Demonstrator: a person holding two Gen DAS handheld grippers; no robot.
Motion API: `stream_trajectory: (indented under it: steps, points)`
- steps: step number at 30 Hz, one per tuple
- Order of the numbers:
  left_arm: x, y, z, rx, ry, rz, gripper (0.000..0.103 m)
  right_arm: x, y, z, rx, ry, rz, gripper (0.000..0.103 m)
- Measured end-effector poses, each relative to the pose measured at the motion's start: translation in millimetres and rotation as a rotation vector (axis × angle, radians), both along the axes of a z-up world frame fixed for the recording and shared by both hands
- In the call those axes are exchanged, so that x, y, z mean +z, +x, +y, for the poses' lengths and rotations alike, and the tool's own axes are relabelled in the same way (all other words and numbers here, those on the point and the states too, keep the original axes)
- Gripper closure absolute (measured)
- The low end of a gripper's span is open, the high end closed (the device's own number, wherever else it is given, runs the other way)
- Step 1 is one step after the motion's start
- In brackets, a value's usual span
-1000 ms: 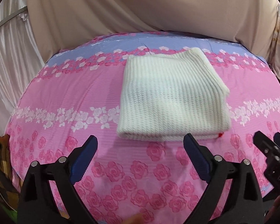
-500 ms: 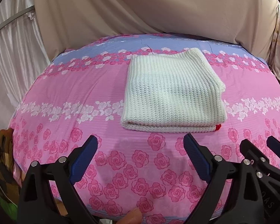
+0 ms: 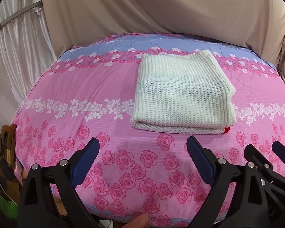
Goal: Fold small clothes
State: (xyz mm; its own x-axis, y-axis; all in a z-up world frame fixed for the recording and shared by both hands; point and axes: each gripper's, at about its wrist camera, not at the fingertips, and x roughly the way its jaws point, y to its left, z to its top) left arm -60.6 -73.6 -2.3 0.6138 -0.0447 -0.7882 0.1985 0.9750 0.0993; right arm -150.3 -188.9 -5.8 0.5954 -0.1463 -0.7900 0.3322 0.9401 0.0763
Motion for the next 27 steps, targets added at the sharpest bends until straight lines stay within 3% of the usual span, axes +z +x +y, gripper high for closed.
stream_trajectory:
  steps: [21,27]
  points:
    - [-12.4,11.1,-4.3,0.015,0.007,0.046,0.013,-9.1,6.4,-1.2,-0.006,0.0,0.03,0.03]
    - [-14.5,11.7,-5.8,0.015,0.014,0.054,0.019,-10.2,7.4,1.6,0.003,-0.016,0.038,0.03]
